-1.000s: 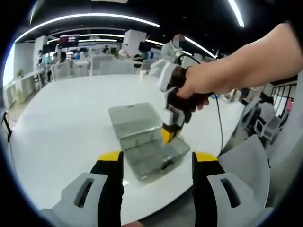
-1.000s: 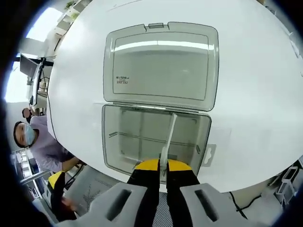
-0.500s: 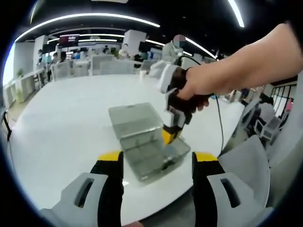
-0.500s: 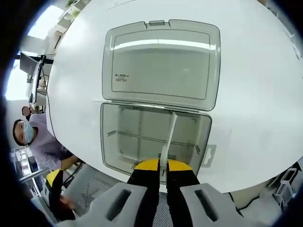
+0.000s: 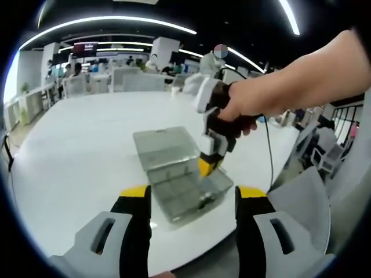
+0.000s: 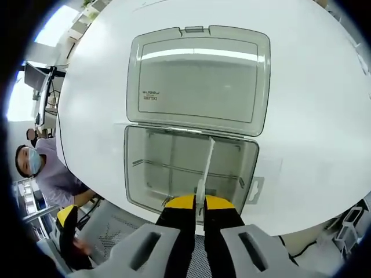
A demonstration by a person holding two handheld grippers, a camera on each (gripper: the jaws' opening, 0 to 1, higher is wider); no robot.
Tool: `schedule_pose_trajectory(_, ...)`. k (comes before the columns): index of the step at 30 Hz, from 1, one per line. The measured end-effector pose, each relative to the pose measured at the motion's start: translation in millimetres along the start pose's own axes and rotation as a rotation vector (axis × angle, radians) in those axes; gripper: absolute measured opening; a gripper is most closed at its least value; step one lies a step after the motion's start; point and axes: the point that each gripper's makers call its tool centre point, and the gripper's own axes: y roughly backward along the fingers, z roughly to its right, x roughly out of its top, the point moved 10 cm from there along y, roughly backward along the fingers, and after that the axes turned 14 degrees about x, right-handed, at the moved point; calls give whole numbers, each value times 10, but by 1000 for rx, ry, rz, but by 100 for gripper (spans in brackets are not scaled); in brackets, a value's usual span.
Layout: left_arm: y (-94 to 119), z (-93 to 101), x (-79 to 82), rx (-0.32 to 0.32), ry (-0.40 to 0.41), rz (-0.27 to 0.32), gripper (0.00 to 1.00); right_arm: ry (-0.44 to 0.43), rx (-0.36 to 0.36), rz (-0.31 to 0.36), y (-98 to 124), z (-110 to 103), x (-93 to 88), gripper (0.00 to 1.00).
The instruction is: Insert the divider into the dual guide fixture by aligning both edges with the guide slots and pushing it downward to the bottom, including one-sided entry, uneven engagement, binding, and posture correction.
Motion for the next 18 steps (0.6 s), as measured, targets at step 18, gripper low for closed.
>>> schedule_pose_trajectory(18, -7, -32, -14, 0, 3, -4, 56, -10, -7, -4, -51, 12, 22, 0)
